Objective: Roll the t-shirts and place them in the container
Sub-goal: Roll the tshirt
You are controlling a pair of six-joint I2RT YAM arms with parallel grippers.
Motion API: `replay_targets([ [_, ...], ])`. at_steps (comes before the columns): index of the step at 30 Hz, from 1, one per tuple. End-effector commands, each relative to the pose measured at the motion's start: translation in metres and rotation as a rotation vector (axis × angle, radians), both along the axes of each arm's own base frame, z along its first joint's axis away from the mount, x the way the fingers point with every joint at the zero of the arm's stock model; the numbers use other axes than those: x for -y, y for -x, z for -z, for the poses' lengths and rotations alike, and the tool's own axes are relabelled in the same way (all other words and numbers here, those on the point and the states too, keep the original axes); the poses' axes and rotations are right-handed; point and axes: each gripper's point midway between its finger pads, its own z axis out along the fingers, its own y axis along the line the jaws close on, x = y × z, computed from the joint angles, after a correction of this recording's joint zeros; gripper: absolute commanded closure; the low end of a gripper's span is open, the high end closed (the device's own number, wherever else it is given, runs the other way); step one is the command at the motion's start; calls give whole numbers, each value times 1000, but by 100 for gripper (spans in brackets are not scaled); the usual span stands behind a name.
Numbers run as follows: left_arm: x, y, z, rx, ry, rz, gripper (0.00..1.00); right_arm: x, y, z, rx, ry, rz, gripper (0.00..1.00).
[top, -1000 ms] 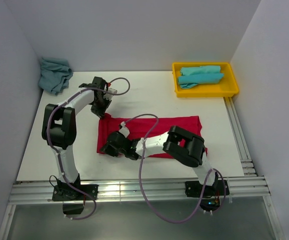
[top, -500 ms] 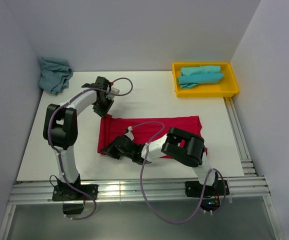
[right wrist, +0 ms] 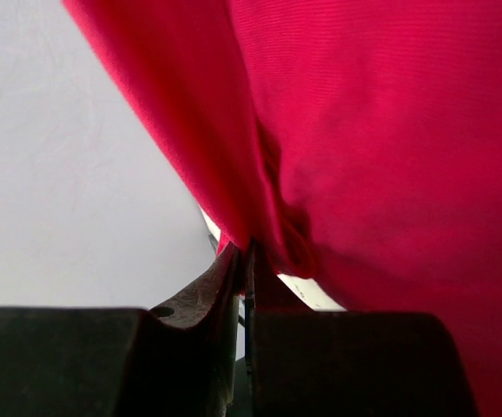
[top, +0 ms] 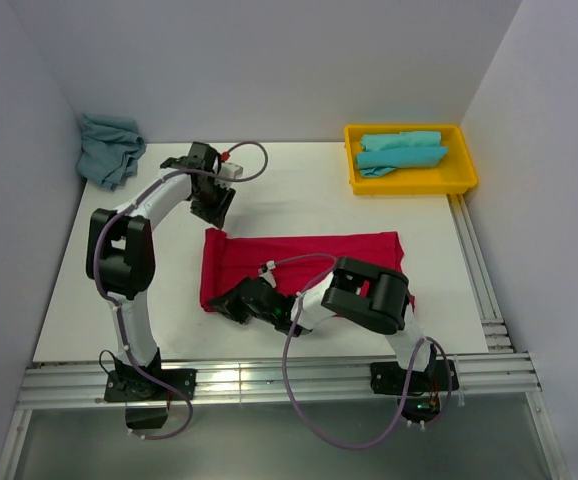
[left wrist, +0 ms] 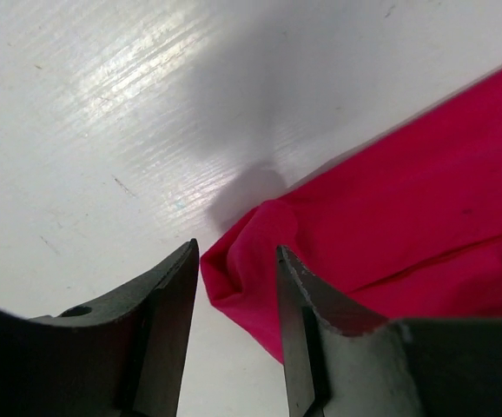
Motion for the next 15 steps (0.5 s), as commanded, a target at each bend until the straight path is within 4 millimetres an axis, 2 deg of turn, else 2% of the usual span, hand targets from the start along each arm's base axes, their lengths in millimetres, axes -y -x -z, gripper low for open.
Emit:
replay_targets([
  [1,6,-9,-30,43,81,-3,54,2,-4,-15,-1,-69,49,100],
  [5,-2,-14,-42,58,118,-23,55,6,-6,-13,-9,-64,60,100],
  [9,-22,-16,-55,81,145,-52,57,7,-8,-12,-15,-56,70,100],
  [12,-33,-10,-59,85,168,-51,60,10,-8,-10,-18,-49,80,100],
  [13,-36,-4,-54,71,168,-45,62,11,-10,-12,-19,-54,88,100],
  [15,-40,4,-58,71,195,-33,65,14,-10,-10,-23,-45,97,100],
])
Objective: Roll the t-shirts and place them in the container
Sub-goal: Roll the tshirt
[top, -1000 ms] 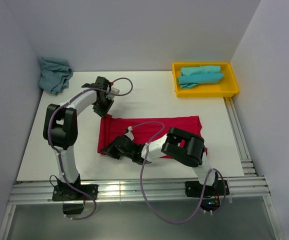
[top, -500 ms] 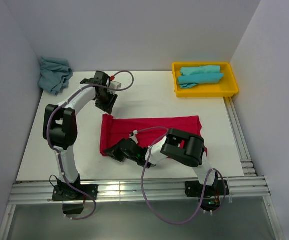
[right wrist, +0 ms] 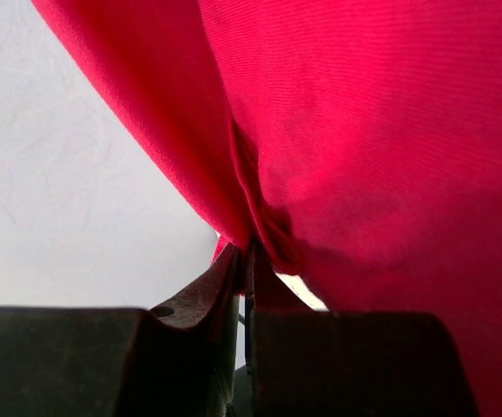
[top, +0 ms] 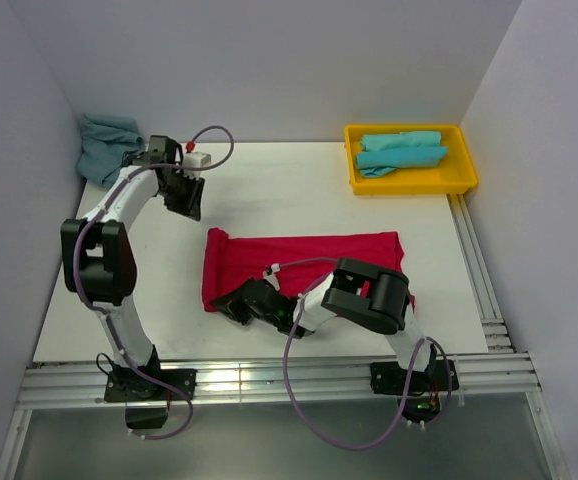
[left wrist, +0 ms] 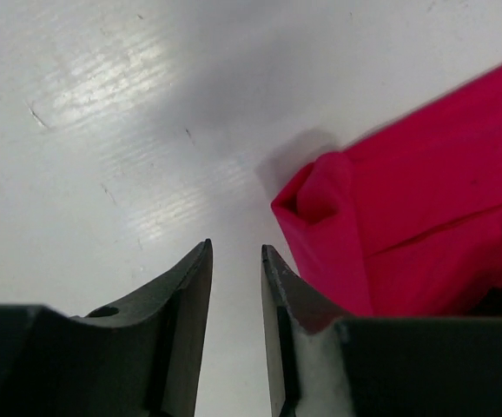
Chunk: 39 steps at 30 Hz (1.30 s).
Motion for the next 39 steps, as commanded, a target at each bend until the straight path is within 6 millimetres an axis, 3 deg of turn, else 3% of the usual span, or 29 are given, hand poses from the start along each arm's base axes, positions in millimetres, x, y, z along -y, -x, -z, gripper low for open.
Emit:
replay_targets([
  [1,3,20,-24,40,74,74,66,8,-8,-15,14,-22,52,100],
  [6,13,45,-13,-15,136,140,70,12,-8,-12,13,1,55,100],
  [15,41,61,9,-82,223,212,68,14,-12,-12,15,34,59,100],
  [29,42,50,61,-134,139,170,70,24,-18,-5,44,209,58,100],
  [37,42,48,73,-136,73,151,70,36,-18,-5,65,339,47,100],
  [39,42,46,77,-132,53,147,70,40,-15,3,66,402,28,100],
])
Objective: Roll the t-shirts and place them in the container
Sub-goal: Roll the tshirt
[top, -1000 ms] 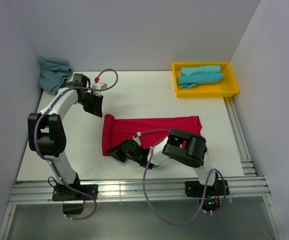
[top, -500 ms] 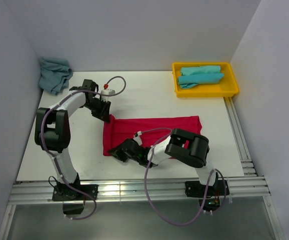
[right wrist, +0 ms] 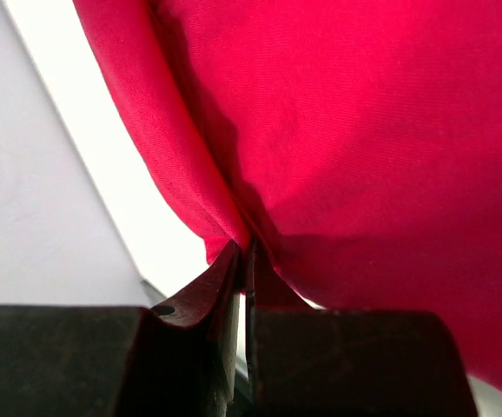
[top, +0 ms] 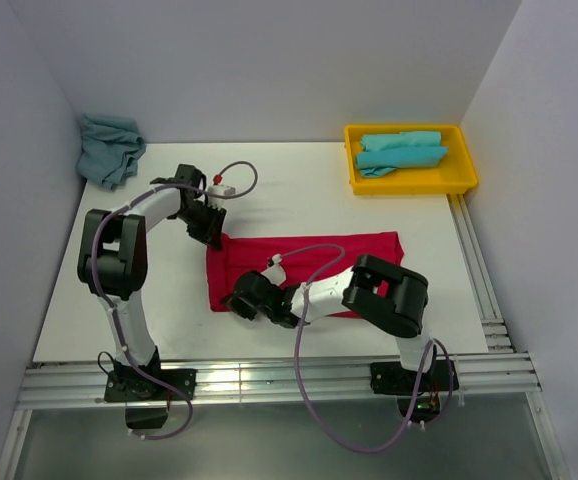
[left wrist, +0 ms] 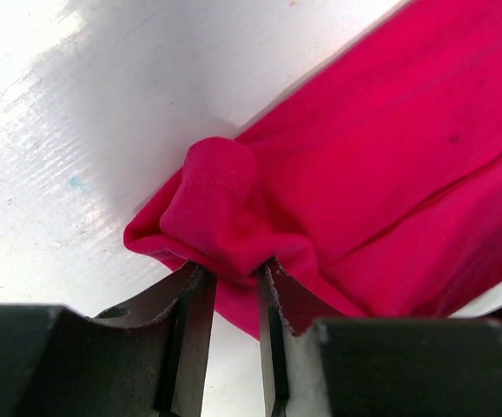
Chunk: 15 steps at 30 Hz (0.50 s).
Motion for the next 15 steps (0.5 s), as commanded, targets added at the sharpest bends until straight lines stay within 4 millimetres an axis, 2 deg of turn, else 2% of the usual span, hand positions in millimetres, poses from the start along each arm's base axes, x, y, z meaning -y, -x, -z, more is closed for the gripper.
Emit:
replay_targets([
  [1,0,-9,9,27,-48,-17,70,9,-7,-8,45,117,-3,100],
  [2,-1,-10,11,28,-64,-20,70,12,-5,-4,43,153,-18,100],
  [12,-4,-7,17,29,-106,-19,70,5,4,-3,53,248,-90,100],
  [15,-5,-6,18,30,-115,-17,70,9,3,-9,68,289,-94,92],
])
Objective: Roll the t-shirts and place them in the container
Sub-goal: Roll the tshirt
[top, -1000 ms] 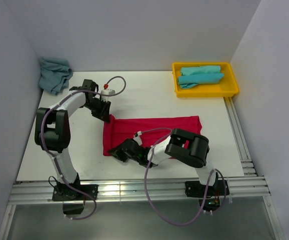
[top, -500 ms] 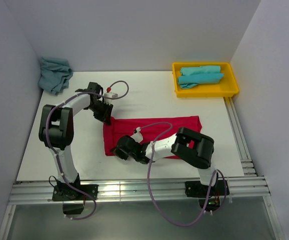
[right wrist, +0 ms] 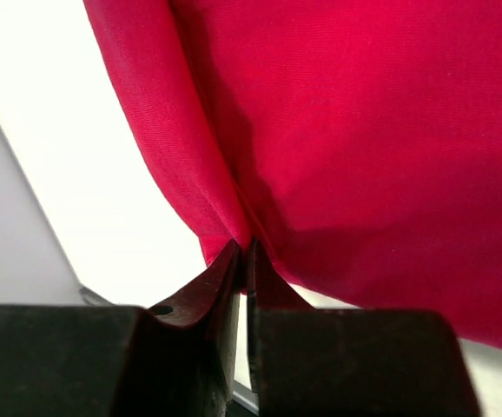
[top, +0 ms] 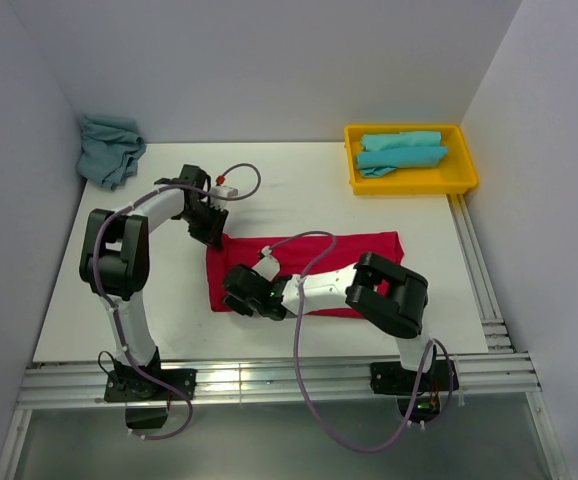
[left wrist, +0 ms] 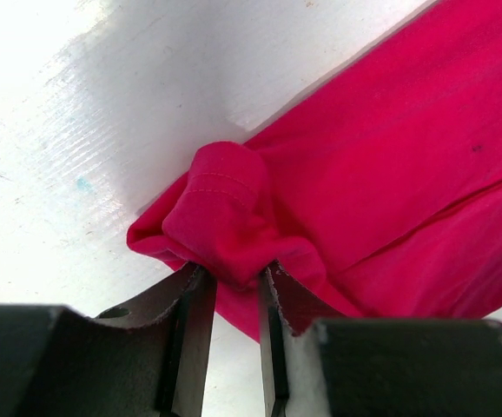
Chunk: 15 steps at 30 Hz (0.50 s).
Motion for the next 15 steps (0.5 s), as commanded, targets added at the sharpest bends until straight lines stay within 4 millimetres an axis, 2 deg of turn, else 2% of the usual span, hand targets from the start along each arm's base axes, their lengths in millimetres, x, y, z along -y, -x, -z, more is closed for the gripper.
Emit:
replay_targets([
  [1,-4,-4,13,18,-48,-8,70,10,1,-8,42,101,-14,87],
  [4,-5,-5,13,19,-54,-8,70,13,-2,-21,72,139,-19,75],
  [7,-3,-5,12,24,-54,-5,70,15,-3,-38,103,166,-26,67],
  [11,-2,-5,12,23,-58,-3,71,12,-5,-75,163,184,-39,64],
  [13,-1,-4,12,23,-58,0,71,16,-7,-83,198,232,-48,63],
  [15,0,-3,13,19,-59,2,71,9,-12,-96,222,235,-49,62],
])
